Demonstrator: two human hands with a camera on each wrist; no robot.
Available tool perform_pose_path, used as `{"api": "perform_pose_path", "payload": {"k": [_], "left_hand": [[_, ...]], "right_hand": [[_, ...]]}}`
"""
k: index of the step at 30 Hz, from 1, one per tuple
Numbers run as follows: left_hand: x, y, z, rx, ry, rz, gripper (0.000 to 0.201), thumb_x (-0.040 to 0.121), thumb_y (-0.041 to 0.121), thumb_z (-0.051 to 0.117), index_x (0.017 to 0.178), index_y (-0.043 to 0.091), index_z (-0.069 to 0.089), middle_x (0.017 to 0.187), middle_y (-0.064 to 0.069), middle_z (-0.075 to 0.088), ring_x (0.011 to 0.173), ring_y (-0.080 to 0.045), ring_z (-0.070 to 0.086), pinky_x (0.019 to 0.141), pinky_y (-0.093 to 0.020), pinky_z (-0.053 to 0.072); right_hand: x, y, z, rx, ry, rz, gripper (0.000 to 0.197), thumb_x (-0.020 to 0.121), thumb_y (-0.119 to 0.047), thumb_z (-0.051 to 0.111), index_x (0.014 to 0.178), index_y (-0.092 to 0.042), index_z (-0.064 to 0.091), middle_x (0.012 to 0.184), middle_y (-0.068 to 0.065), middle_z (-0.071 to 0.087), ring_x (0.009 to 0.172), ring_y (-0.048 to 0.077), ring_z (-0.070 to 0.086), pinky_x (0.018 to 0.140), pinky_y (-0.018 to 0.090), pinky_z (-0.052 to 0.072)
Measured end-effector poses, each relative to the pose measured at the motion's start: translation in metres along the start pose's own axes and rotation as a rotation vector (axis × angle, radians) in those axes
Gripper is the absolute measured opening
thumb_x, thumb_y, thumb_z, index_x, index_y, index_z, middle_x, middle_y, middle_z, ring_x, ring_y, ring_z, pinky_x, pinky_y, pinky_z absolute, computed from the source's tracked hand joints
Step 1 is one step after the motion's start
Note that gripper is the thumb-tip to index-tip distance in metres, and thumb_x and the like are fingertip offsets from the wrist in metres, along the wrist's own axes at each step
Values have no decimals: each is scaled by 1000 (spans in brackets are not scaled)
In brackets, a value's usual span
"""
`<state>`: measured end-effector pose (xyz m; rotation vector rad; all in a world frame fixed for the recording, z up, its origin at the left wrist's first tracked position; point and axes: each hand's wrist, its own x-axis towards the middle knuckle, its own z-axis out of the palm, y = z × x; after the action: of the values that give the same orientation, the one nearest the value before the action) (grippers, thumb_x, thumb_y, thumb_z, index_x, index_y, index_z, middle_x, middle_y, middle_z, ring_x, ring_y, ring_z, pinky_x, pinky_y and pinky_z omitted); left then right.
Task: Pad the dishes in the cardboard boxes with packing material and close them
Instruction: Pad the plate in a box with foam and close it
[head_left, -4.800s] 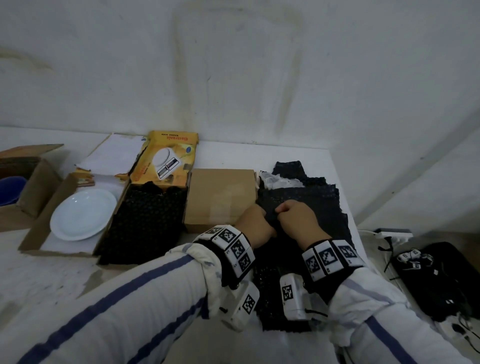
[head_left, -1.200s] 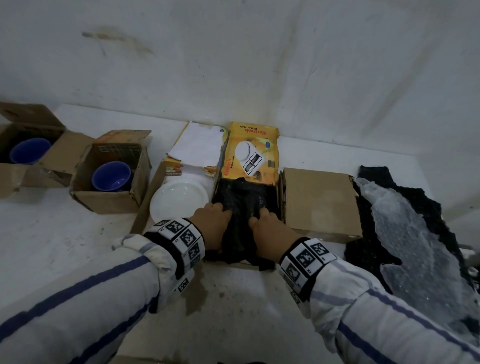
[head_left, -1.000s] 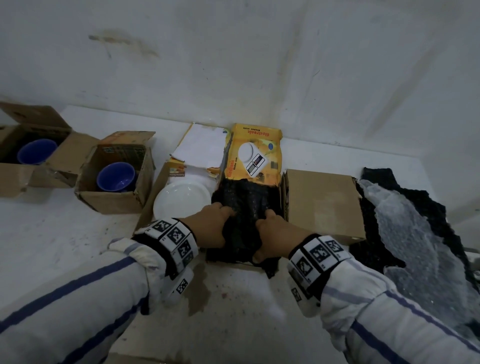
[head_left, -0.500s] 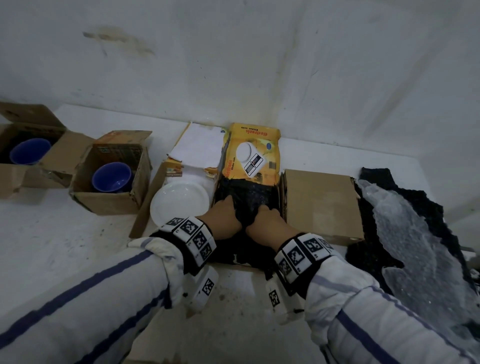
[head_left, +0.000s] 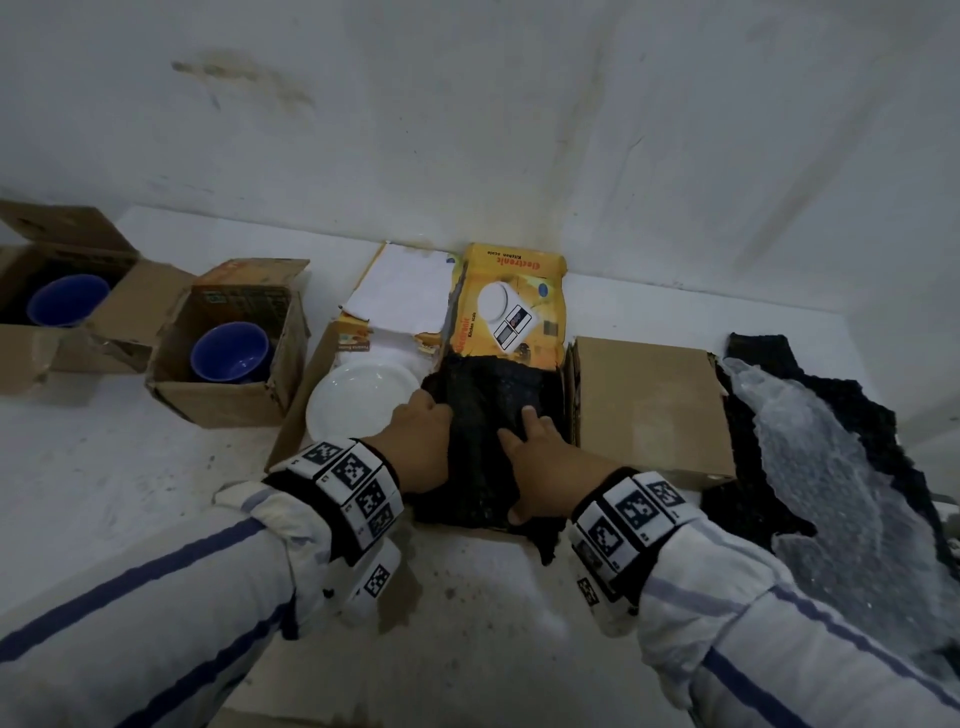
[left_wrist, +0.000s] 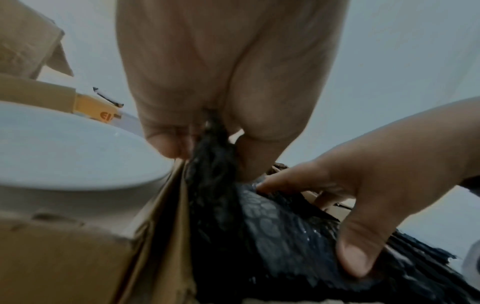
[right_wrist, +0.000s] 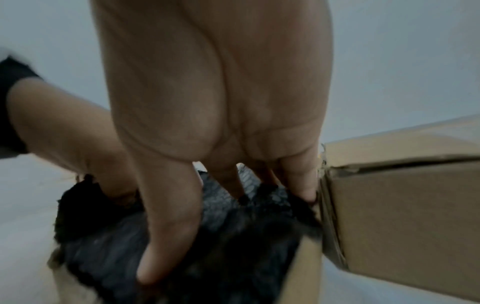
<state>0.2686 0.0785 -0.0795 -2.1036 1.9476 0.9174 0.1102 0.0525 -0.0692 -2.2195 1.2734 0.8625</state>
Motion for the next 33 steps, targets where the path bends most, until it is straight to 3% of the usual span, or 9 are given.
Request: {"api": "perform_pose_path", "payload": {"k": [7, 12, 15, 18, 22, 25, 27, 30, 33], "left_hand": [[0, -2, 6, 319, -16, 96, 53, 87, 21, 56, 135, 11, 37, 135, -12, 33, 121, -33, 38, 97, -40, 42], [-3, -2, 10, 413, 83, 138, 57, 83, 26, 60, 134, 15, 37, 131, -10, 41, 118, -30, 42, 93, -37, 41], [-6, -1, 10, 410, 98, 137, 54, 81, 27, 61, 129, 15, 39, 128, -9, 43, 115, -29, 43, 90, -36, 40], [-7, 0, 9, 405, 57, 149, 57, 77, 33, 63, 127, 17, 40, 128, -9, 42, 116, -29, 41, 93, -37, 37], [-7, 1, 1, 386, -62, 137, 69, 72, 49, 65, 130, 22, 39, 131, -6, 38, 119, -28, 36, 97, -39, 32], [-8, 1, 3, 412, -53, 138, 72, 71, 55, 67, 130, 23, 39, 132, -6, 38, 119, -29, 37, 98, -40, 33], [-9, 2, 8, 442, -15, 139, 73, 71, 56, 68, 129, 22, 39, 131, -7, 39, 118, -29, 38, 97, -40, 34], [-11, 5, 16, 450, 78, 125, 71, 71, 54, 69, 124, 19, 40, 128, -8, 42, 115, -29, 41, 94, -40, 35], [-13, 4, 16, 423, 116, 124, 69, 69, 51, 72, 118, 16, 40, 124, -7, 45, 112, -29, 42, 91, -39, 36]], "right_hand": [[10, -4, 29, -10, 148, -25, 82, 93, -13, 53, 152, -19, -4, 154, 18, -23, 145, 34, -10, 117, 42, 19], [1, 9, -4, 115, -75, -88, 100, 78, -36, 72, 151, -26, 5, 157, 8, -18, 146, 29, -5, 116, 42, 23], [-11, 19, -27, 130, -119, -180, 83, 78, -29, 72, 146, -29, 25, 159, 1, -5, 146, 25, 7, 113, 40, 30], [-15, 16, -22, -133, -148, -221, 80, 75, -24, 75, 141, -27, 30, 158, 2, 0, 145, 30, 2, 112, 47, 30], [-11, 10, 0, -285, 49, -214, 68, 73, -29, 75, 130, -22, 39, 137, 10, 29, 124, 33, 31, 95, 42, 41], [-9, 8, 11, -278, 217, -191, 59, 80, -33, 66, 130, -17, 40, 127, 12, 35, 116, 31, 36, 90, 40, 41], [-5, 6, 17, -251, 243, -177, 54, 84, -30, 63, 130, -13, 40, 127, 13, 37, 116, 31, 38, 88, 39, 43], [-3, 3, 14, -183, 164, -179, 55, 83, -28, 65, 130, -12, 40, 125, 13, 40, 117, 32, 41, 89, 39, 45], [-8, 2, -7, -169, -63, -161, 65, 79, -39, 70, 130, -11, 41, 126, 13, 41, 115, 30, 43, 86, 37, 44]]}}
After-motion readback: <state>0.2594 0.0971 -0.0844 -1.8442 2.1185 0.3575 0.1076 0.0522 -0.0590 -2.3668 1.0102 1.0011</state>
